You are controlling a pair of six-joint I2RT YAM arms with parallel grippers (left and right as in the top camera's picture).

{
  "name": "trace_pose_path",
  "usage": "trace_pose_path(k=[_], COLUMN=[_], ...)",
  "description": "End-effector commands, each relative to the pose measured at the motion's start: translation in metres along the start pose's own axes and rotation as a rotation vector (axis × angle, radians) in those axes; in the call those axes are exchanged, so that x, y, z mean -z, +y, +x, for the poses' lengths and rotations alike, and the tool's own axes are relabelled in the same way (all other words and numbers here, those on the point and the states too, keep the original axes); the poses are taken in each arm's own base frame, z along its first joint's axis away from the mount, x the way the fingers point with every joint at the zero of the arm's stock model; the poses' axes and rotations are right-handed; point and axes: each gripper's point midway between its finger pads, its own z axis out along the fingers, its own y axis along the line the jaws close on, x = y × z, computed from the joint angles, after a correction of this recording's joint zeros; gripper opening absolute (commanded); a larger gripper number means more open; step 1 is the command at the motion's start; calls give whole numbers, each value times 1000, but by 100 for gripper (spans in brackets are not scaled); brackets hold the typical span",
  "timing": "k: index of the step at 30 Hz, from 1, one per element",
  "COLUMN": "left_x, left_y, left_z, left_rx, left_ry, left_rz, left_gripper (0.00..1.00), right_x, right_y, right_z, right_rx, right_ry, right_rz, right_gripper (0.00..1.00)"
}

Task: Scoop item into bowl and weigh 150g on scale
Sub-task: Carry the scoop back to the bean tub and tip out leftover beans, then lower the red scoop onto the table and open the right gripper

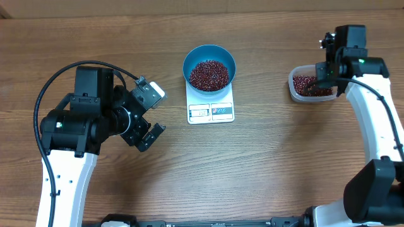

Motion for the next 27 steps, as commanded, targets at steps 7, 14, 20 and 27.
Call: trace_pose_path(k=[7,14,20,27], left_x=[-2,-2,-2,-2], left_y=[-1,-1,-1,-1], left_z=[1,1,1,1], left_rx=[10,10,10,10], left_ry=[5,5,5,5], left_rz=[5,5,5,5], left_gripper=[100,100,100,99], right_x=[80,141,133,97], right_y=[15,60,67,82], right_z=[-8,34,77,94], right_rx=[-264,-329,-480,-605], right_ry=[-125,-27,147,138], right_rz=[-184,-645,-793,-969], right_gripper=[4,4,4,4])
